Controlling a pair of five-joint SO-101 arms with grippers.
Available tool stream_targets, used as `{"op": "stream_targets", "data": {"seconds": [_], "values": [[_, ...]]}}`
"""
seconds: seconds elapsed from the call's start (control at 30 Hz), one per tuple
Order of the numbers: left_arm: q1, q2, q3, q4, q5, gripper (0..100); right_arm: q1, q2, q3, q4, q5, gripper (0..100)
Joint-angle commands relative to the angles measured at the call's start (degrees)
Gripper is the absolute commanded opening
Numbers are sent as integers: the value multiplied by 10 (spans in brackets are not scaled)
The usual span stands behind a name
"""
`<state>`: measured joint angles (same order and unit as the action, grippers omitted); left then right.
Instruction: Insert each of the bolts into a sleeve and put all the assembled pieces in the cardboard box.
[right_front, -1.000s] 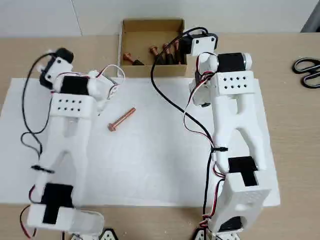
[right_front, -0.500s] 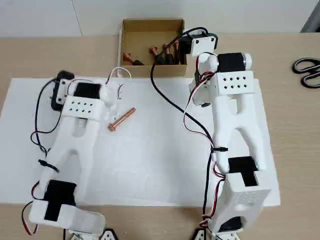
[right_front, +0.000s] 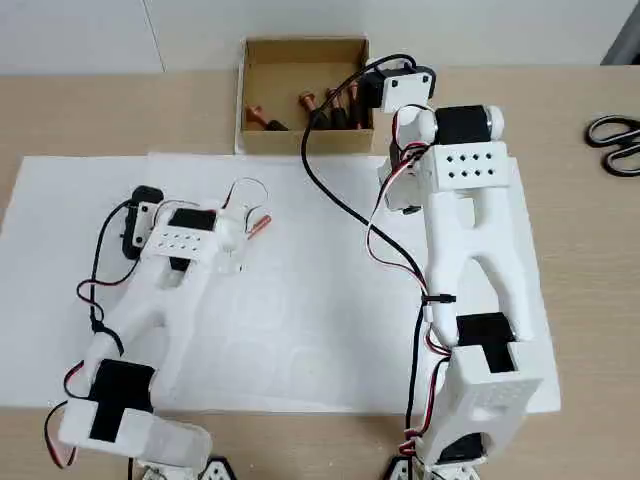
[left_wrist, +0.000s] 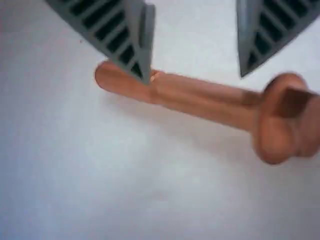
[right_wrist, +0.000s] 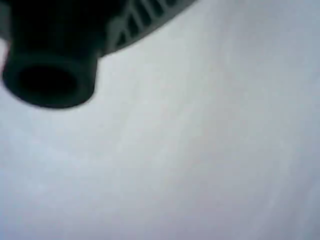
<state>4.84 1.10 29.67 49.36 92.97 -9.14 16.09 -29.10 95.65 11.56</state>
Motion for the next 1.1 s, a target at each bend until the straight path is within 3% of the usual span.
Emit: {"op": "stream_targets", "data": {"seconds": [0.0, 0.47, 1.07], "values": [[3, -2, 7, -23, 4, 111, 2, -41, -26, 7, 3, 3], [2, 26, 39, -84, -2, 111, 2, -41, -26, 6, 3, 3], [-20, 47, 12, -77, 0, 108, 2, -41, -26, 5, 3, 3]]}}
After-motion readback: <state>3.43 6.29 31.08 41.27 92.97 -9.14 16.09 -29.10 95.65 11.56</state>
